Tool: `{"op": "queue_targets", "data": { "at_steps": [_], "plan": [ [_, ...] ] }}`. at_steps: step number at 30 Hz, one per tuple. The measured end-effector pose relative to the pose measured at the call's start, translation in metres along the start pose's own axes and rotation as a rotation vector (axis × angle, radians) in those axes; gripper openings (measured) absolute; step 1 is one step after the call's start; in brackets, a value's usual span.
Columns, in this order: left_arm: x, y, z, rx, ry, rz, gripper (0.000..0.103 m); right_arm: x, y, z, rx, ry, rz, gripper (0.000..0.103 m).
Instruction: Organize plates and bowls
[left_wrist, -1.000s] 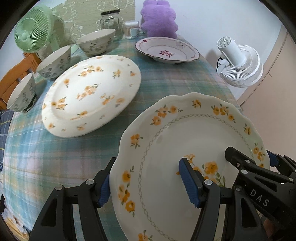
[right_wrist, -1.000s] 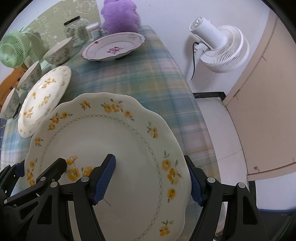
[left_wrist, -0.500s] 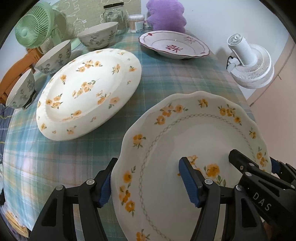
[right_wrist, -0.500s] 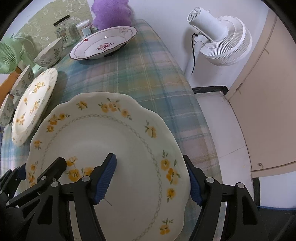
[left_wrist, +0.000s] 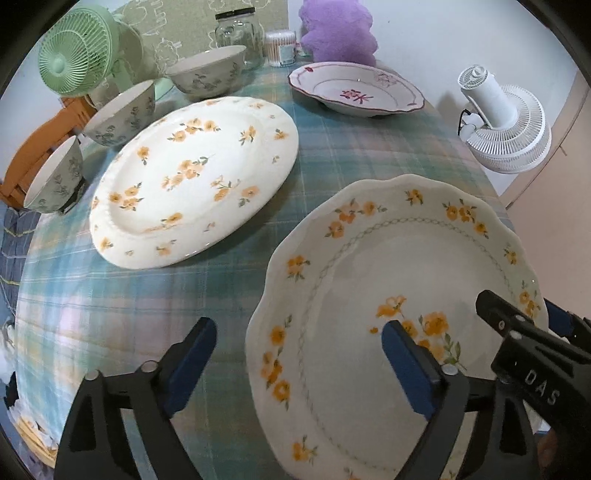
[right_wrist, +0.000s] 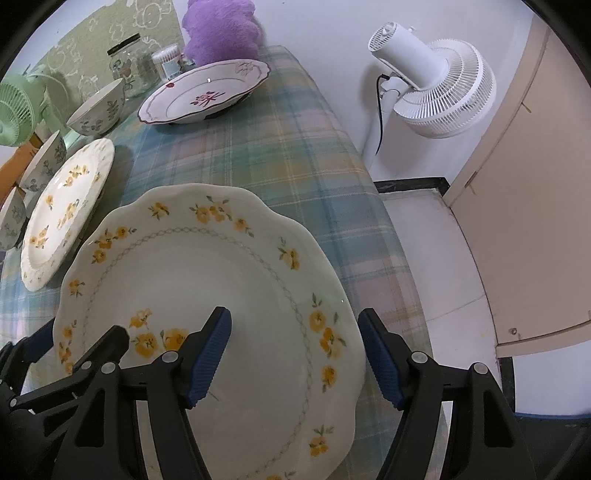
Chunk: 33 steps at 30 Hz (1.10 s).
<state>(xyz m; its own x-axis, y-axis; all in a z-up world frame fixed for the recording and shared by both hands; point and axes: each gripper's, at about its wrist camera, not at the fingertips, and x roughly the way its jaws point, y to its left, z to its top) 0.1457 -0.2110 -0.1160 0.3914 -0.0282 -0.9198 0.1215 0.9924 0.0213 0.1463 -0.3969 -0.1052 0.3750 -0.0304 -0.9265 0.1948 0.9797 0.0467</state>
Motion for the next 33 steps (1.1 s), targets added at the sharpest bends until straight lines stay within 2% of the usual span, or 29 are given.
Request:
{"op": "queue_targets", "data": {
  "at_steps": [4,8,15,21,30,33],
  "plan": [
    [-0.014,0.002,-0.001,0.014,-0.001,-0.017,0.099,-0.012,-0.001,0.000,0.008,-0.013,0.003,0.075],
    [-0.032,0.001,0.002,0.043,-0.037,-0.036,0.099,-0.030,0.002,0.001,0.000,-0.049,0.040,0.085],
    [-0.052,0.019,0.003,0.023,-0.094,-0.032,0.099,-0.054,0.020,0.002,-0.020,-0.115,0.092,0.086],
    [-0.058,0.050,0.009,-0.007,-0.114,-0.044,0.098,-0.070,0.047,0.004,-0.046,-0.174,0.082,0.086],
    [-0.060,0.108,0.027,0.009,-0.140,-0.018,0.095,-0.075,0.103,0.014,-0.033,-0.169,0.088,0.086],
    [-0.057,0.129,0.038,0.001,-0.115,-0.013,0.094,-0.075,0.126,0.020,-0.033,-0.176,0.078,0.086]
  ]
}}
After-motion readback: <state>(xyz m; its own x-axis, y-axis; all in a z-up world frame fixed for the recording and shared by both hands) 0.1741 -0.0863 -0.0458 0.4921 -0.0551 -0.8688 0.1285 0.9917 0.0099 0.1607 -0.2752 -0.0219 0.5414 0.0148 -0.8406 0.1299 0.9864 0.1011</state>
